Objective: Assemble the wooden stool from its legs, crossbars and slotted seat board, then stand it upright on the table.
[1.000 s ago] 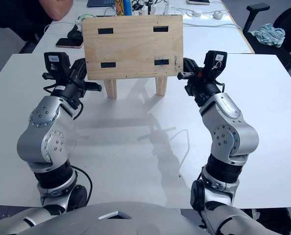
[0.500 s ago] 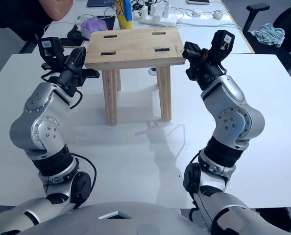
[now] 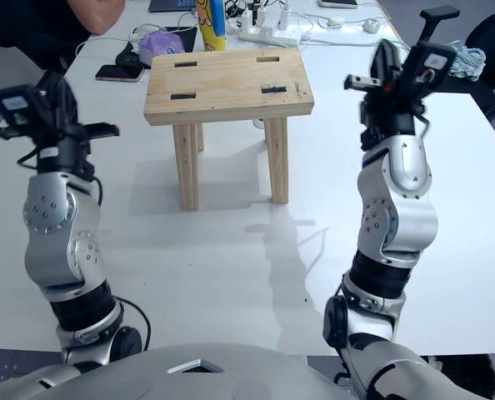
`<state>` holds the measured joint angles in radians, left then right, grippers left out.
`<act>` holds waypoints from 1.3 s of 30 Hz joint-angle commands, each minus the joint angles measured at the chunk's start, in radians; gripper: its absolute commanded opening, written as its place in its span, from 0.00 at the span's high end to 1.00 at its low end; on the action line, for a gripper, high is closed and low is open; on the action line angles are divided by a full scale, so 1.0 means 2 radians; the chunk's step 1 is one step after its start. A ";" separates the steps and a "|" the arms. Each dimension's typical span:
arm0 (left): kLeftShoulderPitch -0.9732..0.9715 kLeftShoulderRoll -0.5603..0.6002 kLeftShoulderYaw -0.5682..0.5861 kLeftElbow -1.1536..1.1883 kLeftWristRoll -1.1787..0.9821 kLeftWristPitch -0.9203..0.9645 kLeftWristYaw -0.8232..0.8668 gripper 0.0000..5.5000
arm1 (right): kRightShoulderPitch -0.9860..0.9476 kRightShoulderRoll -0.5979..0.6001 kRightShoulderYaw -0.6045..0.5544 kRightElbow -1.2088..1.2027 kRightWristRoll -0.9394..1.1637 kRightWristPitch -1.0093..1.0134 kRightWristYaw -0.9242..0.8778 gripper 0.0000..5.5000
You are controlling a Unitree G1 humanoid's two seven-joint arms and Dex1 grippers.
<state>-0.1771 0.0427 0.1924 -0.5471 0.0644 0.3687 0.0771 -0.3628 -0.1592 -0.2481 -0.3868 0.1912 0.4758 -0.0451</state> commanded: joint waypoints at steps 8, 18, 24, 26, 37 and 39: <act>0.076 -0.018 -0.073 0.050 0.012 -0.078 -0.007 0.99 | 0.092 0.010 0.078 0.072 -0.025 -0.020 0.050 1.00; 0.154 0.021 -0.132 0.031 0.003 -0.181 -0.083 0.99 | 0.113 0.033 0.120 0.040 -0.008 0.069 0.065 1.00; 0.134 0.005 -0.145 0.055 -0.001 -0.184 -0.077 0.99 | 0.105 0.035 0.128 0.044 -0.021 0.056 0.061 1.00; 0.131 0.000 -0.148 0.061 -0.001 -0.186 -0.073 0.99 | 0.102 0.029 0.131 0.046 -0.028 0.042 0.063 1.00; 0.111 -0.028 -0.150 0.104 0.007 -0.191 -0.047 0.99 | 0.111 0.010 0.114 0.108 -0.043 -0.075 0.088 1.00; 0.110 -0.034 -0.152 0.110 0.008 -0.192 -0.040 0.99 | 0.110 0.000 0.111 0.126 -0.047 -0.094 0.094 1.00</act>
<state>0.0549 -0.0107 -0.1092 -0.3474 0.0738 -0.0105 -0.0208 -0.1466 -0.1388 -0.0166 -0.1738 0.1121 0.3326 0.1256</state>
